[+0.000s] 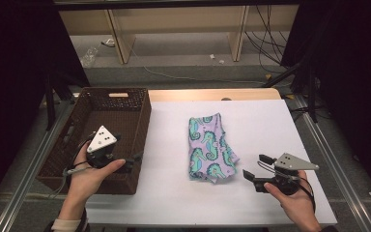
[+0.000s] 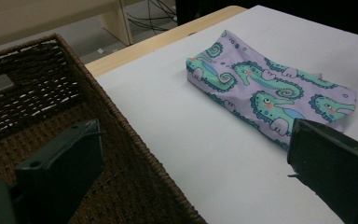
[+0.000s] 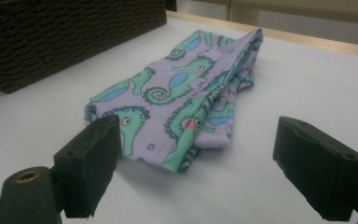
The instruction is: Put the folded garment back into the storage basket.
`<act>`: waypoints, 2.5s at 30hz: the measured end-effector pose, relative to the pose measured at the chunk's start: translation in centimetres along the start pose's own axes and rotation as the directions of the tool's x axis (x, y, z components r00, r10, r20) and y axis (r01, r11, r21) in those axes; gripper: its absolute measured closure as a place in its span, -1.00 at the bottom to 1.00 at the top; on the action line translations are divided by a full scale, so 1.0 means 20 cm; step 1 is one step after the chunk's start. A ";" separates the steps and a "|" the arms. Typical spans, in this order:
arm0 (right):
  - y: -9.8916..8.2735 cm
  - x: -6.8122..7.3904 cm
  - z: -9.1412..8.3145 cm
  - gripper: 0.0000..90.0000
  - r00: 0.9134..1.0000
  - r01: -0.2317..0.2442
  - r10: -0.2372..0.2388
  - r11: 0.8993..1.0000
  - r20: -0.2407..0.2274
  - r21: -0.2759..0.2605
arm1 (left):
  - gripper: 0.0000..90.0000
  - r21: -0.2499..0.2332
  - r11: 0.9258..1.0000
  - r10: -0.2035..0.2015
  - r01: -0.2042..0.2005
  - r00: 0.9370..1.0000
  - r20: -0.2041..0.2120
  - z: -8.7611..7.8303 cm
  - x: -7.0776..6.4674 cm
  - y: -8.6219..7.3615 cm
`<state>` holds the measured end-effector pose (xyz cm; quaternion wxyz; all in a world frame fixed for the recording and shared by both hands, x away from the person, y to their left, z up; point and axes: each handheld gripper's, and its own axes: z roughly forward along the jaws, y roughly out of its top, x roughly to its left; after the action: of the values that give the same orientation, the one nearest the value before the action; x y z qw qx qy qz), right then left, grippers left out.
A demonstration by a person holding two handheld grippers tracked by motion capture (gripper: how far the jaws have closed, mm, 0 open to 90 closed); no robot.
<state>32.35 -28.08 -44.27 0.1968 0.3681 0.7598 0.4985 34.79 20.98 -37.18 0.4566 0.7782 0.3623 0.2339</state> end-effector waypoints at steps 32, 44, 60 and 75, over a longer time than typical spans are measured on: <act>0.02 0.00 -0.03 -0.65 0.999 0.005 -0.004 1.000 0.037 -0.016 | -0.86 0.098 0.995 -0.054 0.032 0.971 0.233 0.33 -0.31 0.23; 0.02 -0.01 -0.03 -0.65 1.000 0.003 -0.002 1.000 0.029 -0.029 | -0.85 0.212 0.976 -0.101 0.049 0.965 0.242 0.67 -0.35 0.24; 0.02 -0.01 -0.03 -0.65 1.000 -0.001 0.002 1.000 0.030 -0.029 | -0.88 0.293 0.953 -0.144 0.073 0.963 0.229 0.84 -0.35 0.21; 0.02 0.00 -0.03 -0.65 1.000 -0.003 0.004 0.999 0.026 -0.033 | -0.90 0.464 0.874 -0.256 0.141 0.946 0.196 1.09 -0.36 0.13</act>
<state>32.07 -28.47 -43.66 0.2117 0.3727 0.7482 0.5065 46.43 2.79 -45.50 0.3307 0.8433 0.4237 -0.0042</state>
